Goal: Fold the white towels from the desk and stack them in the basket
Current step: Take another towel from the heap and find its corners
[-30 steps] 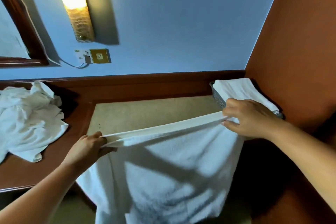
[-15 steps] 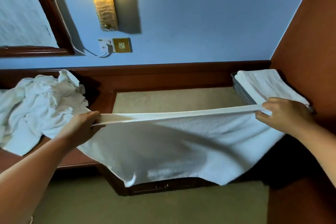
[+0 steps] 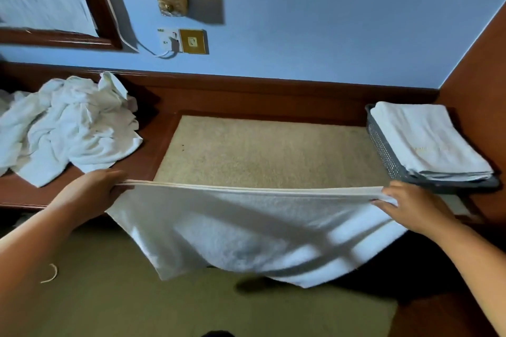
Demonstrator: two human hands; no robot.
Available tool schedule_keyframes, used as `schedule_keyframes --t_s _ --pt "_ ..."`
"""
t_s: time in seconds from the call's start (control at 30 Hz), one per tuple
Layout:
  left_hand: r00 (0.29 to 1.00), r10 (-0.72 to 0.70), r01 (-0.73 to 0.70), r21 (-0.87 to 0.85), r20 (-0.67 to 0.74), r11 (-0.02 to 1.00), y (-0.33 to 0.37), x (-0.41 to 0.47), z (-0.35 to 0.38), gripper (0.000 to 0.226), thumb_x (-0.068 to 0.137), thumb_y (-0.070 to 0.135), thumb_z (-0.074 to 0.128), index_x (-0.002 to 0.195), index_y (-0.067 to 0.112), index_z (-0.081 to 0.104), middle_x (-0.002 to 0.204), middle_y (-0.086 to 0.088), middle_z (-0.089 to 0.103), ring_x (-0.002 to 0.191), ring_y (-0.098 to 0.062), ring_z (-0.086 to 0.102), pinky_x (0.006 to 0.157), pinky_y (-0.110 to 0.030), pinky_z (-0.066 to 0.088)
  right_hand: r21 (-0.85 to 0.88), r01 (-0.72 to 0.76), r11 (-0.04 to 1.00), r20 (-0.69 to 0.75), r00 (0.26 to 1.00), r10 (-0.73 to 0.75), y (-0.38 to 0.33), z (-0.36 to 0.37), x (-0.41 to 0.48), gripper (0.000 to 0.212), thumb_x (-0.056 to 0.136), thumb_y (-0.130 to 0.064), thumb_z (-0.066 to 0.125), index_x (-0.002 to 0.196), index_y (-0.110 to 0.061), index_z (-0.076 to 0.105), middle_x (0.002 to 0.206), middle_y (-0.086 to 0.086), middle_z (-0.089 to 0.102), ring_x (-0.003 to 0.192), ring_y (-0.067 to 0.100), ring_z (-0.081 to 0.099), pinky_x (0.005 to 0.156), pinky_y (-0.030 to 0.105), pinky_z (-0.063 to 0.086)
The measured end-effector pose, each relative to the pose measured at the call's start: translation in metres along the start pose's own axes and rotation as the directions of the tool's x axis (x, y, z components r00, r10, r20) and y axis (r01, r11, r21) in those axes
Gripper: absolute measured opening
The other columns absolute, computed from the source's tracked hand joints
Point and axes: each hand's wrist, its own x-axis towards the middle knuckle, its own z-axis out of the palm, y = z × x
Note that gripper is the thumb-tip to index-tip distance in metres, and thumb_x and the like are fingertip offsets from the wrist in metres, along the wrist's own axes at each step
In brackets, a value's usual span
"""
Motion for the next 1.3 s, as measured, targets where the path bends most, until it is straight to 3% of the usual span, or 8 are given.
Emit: schedule_keyframes --t_s 0.13,0.27,0.4,0.5,0.77,0.97,1.13,1.3 --pt "0.987 -0.143 0.123 -0.235 -0.067 0.964 0.044 0.008 -0.011 0.018 0.086 0.005 0.074 0.076 0.013 0.062 0.065 -0.004 0.056 0.063 -0.023 0.052 0.060 -0.035 0.041 0.000 -0.077 0.997 -0.010 0.997 0.077 0.027 -0.002 0.034 0.027 0.077 -0.039 0.082 0.071 -0.018 0.066 0.074 -0.002 0.056 0.073 0.034 0.064 0.062 0.041 0.052" --pt "0.944 -0.313 0.245 -0.406 -0.108 0.881 0.070 0.052 -0.005 0.014 0.094 0.005 0.063 0.094 0.017 0.057 0.071 -0.009 0.059 0.060 -0.016 0.050 0.058 -0.032 0.040 -0.018 -0.069 0.997 0.039 0.997 0.069 0.039 -0.009 0.085 0.026 0.082 -0.048 0.073 0.078 -0.023 0.069 0.079 -0.004 0.053 0.078 0.029 0.064 0.063 0.037 0.051" --pt "0.982 0.049 -0.063 -0.073 -0.184 0.995 0.069 0.115 0.008 0.037 0.085 -0.010 0.063 0.115 0.010 0.055 0.085 -0.027 0.065 0.060 -0.044 0.062 0.055 -0.038 0.046 -0.101 -0.025 0.995 0.081 0.996 0.033 0.046 -0.012 0.153 0.032 0.088 -0.055 0.065 0.088 -0.023 0.071 0.083 -0.006 0.052 0.078 0.026 0.060 0.061 0.033 0.045" --pt "0.954 0.299 -0.300 0.155 0.027 0.941 0.047 0.174 0.015 0.067 0.062 -0.024 0.073 0.120 0.005 0.059 0.099 -0.021 0.061 0.051 -0.038 0.061 0.043 -0.036 0.048 -0.145 -0.046 0.988 0.115 0.991 0.063 0.054 -0.009 0.202 0.040 0.092 -0.056 0.061 0.106 -0.020 0.072 0.089 -0.007 0.050 0.077 0.020 0.054 0.061 0.030 0.039" --pt "0.874 0.431 -0.481 0.282 0.222 0.830 0.003 0.320 0.042 0.079 0.053 -0.017 0.083 0.121 0.006 0.048 0.090 -0.011 0.043 0.042 -0.023 0.042 0.039 -0.027 0.035 -0.268 -0.052 0.962 0.163 0.982 0.098 0.060 0.006 0.335 0.041 0.095 -0.054 0.054 0.115 -0.022 0.070 0.116 0.002 0.060 0.103 0.029 0.062 0.074 0.035 0.046" --pt "0.907 0.293 -0.391 0.350 0.301 0.851 -0.024 0.401 0.079 0.086 0.055 -0.012 0.074 0.132 0.019 0.051 0.081 -0.010 0.053 0.056 -0.033 0.060 0.046 -0.036 0.046 -0.278 -0.012 0.961 0.269 0.959 0.090 0.059 0.030 0.423 0.039 0.092 -0.052 0.061 0.109 -0.019 0.069 0.092 -0.004 0.045 0.090 0.026 0.059 0.072 0.037 0.050" --pt "0.912 0.080 -0.244 0.377 0.402 0.893 -0.024 0.449 0.113 0.056 0.086 0.011 0.056 0.138 0.030 0.052 0.113 -0.005 0.060 0.096 -0.031 0.068 0.072 -0.038 0.049 -0.329 0.006 0.944 0.303 0.948 0.100 0.050 0.063 0.477 0.035 0.093 -0.051 0.060 0.107 -0.019 0.069 0.093 -0.004 0.044 0.087 0.027 0.058 0.063 0.031 0.037" --pt "0.885 -0.073 -0.149 0.429 0.460 0.891 -0.023 0.487 0.140 0.051 0.093 0.016 0.049 0.141 0.033 0.050 0.126 0.000 0.058 0.110 -0.026 0.065 0.082 -0.040 0.054 -0.351 0.024 0.936 0.348 0.931 0.107 0.050 0.100 0.511 0.036 0.095 -0.050 0.057 0.111 -0.020 0.068 0.098 0.001 0.052 0.088 0.026 0.060 0.072 0.035 0.049"
